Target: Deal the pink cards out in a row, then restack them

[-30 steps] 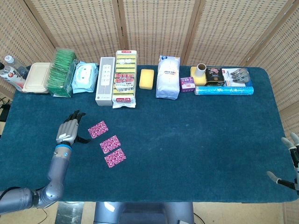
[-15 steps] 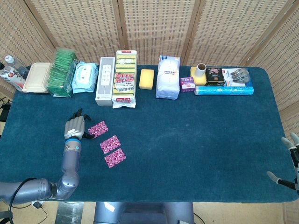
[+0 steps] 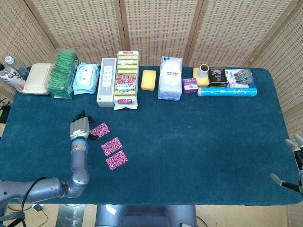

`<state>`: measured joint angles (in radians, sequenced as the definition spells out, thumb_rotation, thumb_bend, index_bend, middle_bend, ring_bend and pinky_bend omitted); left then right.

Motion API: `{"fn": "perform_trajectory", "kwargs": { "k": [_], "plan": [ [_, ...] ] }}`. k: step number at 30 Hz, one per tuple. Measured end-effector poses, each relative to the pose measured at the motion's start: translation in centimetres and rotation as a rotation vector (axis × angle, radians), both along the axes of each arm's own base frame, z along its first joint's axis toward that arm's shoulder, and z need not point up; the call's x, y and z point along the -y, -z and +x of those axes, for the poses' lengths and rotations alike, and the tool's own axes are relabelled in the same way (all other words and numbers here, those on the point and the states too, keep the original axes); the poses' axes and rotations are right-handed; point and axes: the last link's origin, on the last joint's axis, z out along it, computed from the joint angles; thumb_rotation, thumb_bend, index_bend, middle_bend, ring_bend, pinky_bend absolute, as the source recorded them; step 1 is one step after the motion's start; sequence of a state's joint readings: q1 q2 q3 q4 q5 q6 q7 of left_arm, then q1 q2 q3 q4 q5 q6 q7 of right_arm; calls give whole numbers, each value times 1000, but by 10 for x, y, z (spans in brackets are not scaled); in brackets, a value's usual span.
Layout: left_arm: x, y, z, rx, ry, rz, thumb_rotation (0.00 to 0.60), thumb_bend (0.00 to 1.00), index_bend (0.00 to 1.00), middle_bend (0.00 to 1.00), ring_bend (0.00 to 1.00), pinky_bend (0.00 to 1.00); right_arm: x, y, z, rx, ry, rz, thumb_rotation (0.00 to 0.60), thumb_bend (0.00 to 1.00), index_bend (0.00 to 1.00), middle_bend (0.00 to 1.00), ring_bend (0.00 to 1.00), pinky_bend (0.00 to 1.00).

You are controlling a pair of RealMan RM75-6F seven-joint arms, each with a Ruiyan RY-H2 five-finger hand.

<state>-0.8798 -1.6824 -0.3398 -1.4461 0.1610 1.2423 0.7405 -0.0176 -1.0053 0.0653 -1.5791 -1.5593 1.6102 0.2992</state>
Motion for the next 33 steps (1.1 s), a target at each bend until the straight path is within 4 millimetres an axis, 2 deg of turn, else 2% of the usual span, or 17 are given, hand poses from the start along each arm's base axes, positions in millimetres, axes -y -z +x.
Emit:
{"fn": "perform_trajectory", "kwargs": {
  "k": [7, 33],
  "plan": [
    [0, 10, 4, -16, -13, -14, 600, 191, 318, 0, 0, 126, 0, -1, 0, 5, -1, 2, 600, 0, 94, 0, 0, 0],
    [-3, 19, 8, -24, -35, -26, 600, 191, 318, 0, 0, 126, 0, -2, -1, 9, 0, 2, 600, 0, 94, 0, 0, 0]
  ]
}}
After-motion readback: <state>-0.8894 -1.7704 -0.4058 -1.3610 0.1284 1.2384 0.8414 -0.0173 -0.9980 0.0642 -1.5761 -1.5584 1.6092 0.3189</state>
